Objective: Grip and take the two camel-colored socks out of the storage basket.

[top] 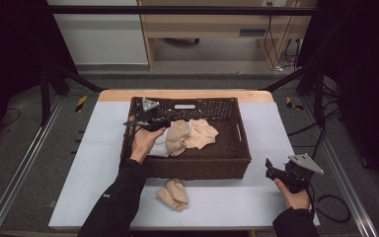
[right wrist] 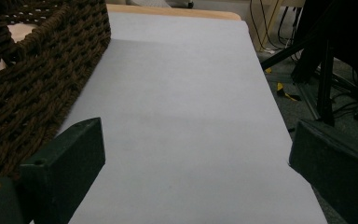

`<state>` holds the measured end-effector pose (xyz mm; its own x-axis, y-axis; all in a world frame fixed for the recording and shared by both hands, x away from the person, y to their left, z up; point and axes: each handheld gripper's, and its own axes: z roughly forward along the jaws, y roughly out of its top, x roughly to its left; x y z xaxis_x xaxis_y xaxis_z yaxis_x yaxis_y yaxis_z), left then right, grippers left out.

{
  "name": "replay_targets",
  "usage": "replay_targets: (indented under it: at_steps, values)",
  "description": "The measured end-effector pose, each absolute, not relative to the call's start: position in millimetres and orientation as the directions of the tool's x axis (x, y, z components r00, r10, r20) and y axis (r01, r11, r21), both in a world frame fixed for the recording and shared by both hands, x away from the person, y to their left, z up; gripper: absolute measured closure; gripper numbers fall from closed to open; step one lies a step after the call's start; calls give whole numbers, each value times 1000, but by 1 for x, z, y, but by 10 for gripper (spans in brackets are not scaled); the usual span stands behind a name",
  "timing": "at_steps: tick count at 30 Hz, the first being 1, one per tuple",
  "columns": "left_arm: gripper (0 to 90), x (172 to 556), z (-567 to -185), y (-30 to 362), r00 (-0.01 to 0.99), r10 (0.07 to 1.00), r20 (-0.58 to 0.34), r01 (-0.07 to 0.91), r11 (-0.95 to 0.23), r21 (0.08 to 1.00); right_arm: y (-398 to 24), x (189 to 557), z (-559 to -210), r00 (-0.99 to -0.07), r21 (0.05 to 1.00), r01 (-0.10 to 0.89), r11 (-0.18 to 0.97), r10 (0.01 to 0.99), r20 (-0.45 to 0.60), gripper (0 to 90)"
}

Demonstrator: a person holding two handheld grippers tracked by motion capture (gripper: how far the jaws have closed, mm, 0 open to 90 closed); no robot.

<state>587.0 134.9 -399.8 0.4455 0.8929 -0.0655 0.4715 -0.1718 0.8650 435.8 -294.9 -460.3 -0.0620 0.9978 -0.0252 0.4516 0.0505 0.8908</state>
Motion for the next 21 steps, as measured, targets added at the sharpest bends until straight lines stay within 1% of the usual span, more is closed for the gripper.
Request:
replay_targets:
  at_steps: [1, 4, 6, 8, 10, 11, 12, 18, 21]
  values:
    - [482, 593, -410, 134, 451, 890, -69, 498, -187, 847, -295, 436, -461, -64, 889, 453, 60, 997, -35, 39]
    - [469, 596, -416, 132, 464, 882, -75, 515, -200, 834, -295, 436, -461, -61, 890, 453, 53, 998, -28, 39]
    - [457, 597, -417, 131, 472, 877, -97, 516, -185, 836, -296, 436, -461, -61, 890, 453, 55, 998, -30, 39]
    - [413, 597, -419, 129, 480, 874, -78, 520, -211, 828, -295, 437, -461, -62, 890, 453, 58, 997, -34, 39]
    - [390, 598, -421, 128, 485, 872, -71, 519, -221, 826, -295, 437, -461, -64, 889, 454, 61, 997, -35, 39]
    - [390, 598, -423, 127, 497, 866, -55, 520, -246, 818, -295, 437, -461, -64, 888, 456, 61, 997, -36, 39]
    - [355, 600, -427, 124, 516, 856, -43, 523, -274, 807, -295, 437, -461, -64, 889, 455, 60, 997, -35, 40]
    - [313, 601, -430, 122, 529, 847, -48, 525, -283, 803, -295, 436, -461, -60, 889, 455, 55, 998, -32, 40]
    - [323, 602, -435, 120, 551, 834, -26, 529, -325, 784, -295, 436, -461, -63, 889, 455, 60, 997, -35, 40]
